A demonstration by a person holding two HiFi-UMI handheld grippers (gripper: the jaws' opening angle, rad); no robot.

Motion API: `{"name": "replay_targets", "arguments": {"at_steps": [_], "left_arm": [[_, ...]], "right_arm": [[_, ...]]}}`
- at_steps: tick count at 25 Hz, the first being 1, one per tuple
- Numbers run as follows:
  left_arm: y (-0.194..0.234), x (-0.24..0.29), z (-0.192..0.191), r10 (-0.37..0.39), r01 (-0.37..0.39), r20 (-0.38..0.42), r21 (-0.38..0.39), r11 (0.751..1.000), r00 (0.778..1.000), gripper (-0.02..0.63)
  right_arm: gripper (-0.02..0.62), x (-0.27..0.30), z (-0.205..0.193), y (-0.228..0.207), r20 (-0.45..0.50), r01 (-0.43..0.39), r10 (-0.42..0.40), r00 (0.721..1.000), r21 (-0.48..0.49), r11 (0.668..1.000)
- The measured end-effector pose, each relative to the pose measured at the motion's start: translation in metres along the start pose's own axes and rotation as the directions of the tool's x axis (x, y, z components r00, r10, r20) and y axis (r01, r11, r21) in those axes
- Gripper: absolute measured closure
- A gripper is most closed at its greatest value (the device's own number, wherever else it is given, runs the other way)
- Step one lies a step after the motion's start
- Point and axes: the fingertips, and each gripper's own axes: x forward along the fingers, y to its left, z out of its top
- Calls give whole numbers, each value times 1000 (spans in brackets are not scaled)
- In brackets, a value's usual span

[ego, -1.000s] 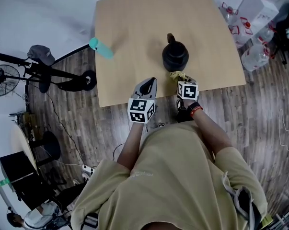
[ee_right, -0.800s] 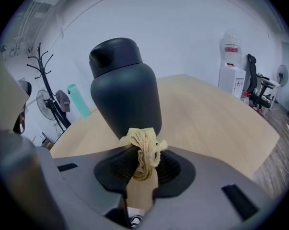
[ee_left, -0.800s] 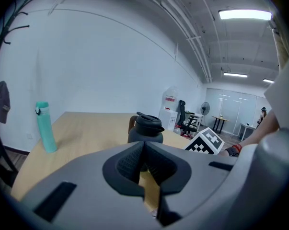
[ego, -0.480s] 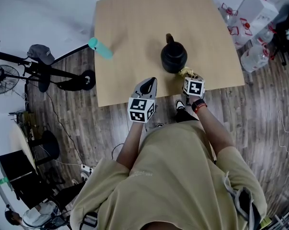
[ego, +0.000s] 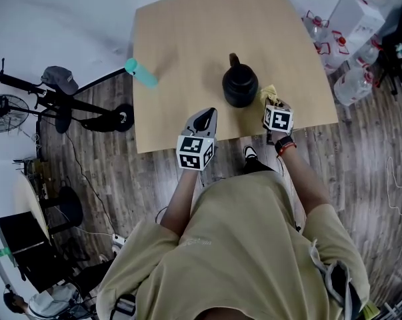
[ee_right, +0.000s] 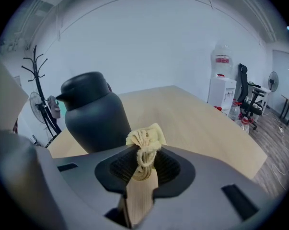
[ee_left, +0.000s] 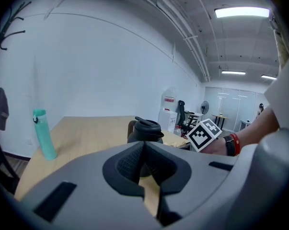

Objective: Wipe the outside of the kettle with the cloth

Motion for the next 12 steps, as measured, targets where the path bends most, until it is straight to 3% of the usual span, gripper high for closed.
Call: {"name": "replay_targets", "arguments": {"at_steps": [5, 12], "left_arm": [[1, 3, 21, 6, -7, 29, 14, 1000, 1000, 581], [9, 4, 69, 26, -31, 105, 44, 999, 994, 581]], "right_arm": [[489, -29, 42, 1, 115, -57, 54, 992, 23, 998], [488, -80, 104, 20, 256, -140, 127, 958, 31, 990]]}}
